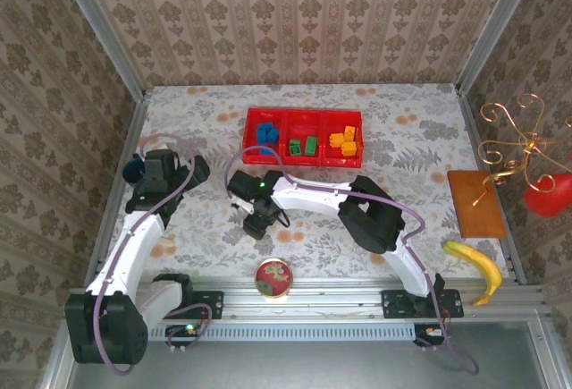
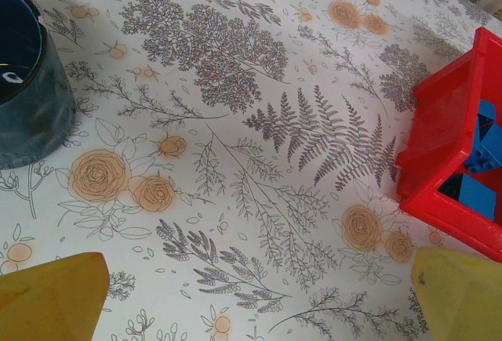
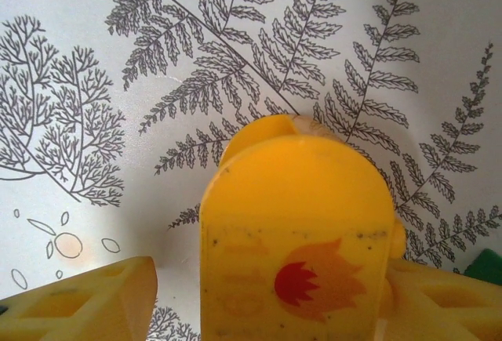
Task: Sort the legos into containers by color
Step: Pick up the lego from the center of the table.
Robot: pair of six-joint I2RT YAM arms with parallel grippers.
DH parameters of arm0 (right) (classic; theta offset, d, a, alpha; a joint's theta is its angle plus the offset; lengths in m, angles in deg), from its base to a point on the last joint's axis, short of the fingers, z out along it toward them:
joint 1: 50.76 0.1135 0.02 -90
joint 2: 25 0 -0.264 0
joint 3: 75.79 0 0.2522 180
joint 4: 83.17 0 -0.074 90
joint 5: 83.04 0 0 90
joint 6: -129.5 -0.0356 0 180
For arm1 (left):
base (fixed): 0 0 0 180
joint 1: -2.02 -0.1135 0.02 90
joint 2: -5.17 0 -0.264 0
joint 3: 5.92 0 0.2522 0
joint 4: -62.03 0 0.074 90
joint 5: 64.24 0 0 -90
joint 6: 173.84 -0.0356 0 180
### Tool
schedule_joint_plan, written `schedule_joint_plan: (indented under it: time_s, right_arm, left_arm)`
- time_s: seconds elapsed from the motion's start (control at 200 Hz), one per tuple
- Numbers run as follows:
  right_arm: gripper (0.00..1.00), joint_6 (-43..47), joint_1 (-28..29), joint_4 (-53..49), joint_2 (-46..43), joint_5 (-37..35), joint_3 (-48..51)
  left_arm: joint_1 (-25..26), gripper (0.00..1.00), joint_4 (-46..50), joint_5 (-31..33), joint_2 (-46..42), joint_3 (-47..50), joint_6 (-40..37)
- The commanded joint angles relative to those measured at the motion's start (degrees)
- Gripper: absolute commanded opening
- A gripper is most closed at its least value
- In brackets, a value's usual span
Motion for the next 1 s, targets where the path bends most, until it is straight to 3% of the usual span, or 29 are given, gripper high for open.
schedule_joint_plan:
  time_s: [0.0,0.41,0.995]
  right_arm:
    - [0.69,-1.67,0.23,-1.08,-1.78,-0.95,0.28]
    - [0.66,-7.83,-0.95,0.64,2.89,-1.9,-4.29]
    - [0.27,-9.79,-1.66,-0.64,-0.24,-3.02,-2.98]
  left_arm:
    - [-0.58,1.0,0.52,-0.48,-1.06,-0.35,0.03]
    - [-0.6,1.0,0.41,-0.74,-1.11,-0.18,0.12]
    - [-0.66,1.0,-0.08,-0.88,-0.49,-0.35,-0.13]
